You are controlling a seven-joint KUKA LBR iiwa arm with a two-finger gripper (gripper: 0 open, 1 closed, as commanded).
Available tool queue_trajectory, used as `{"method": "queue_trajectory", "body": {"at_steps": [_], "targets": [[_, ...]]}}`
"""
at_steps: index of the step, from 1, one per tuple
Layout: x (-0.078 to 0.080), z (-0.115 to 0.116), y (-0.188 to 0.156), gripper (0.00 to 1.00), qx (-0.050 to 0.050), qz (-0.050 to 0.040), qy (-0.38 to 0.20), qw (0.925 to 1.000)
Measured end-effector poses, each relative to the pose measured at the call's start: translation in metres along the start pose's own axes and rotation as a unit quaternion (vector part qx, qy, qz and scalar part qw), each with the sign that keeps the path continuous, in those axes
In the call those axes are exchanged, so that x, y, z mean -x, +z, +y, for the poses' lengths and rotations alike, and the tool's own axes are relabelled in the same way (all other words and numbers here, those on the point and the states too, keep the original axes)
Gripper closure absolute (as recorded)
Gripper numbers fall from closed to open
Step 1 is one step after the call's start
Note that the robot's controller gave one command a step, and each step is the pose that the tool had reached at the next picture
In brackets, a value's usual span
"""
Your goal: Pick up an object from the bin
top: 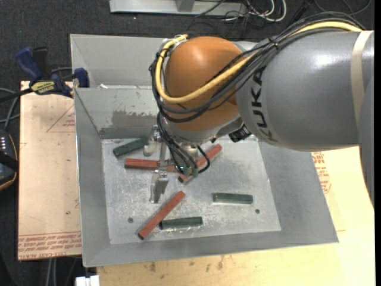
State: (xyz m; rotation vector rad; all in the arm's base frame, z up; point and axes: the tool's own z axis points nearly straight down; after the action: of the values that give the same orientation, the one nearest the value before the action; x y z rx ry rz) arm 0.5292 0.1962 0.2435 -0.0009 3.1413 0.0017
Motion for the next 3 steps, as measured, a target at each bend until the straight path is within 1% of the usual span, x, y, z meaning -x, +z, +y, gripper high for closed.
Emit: {"method": "queue_trajectory", "body": {"at_steps": [1,2,3], "targets": [[-0.01,-0.005,0.04,0.0,0.001,-0.0037,-0.013,0.9999],[-0.032,-0.01,0.1,0.0,0.0,-0.0011,-0.077,0.997],[-0.035,-0.019,0.167,1.0,0.003,-0.0096,-0.099,0.995]]}}
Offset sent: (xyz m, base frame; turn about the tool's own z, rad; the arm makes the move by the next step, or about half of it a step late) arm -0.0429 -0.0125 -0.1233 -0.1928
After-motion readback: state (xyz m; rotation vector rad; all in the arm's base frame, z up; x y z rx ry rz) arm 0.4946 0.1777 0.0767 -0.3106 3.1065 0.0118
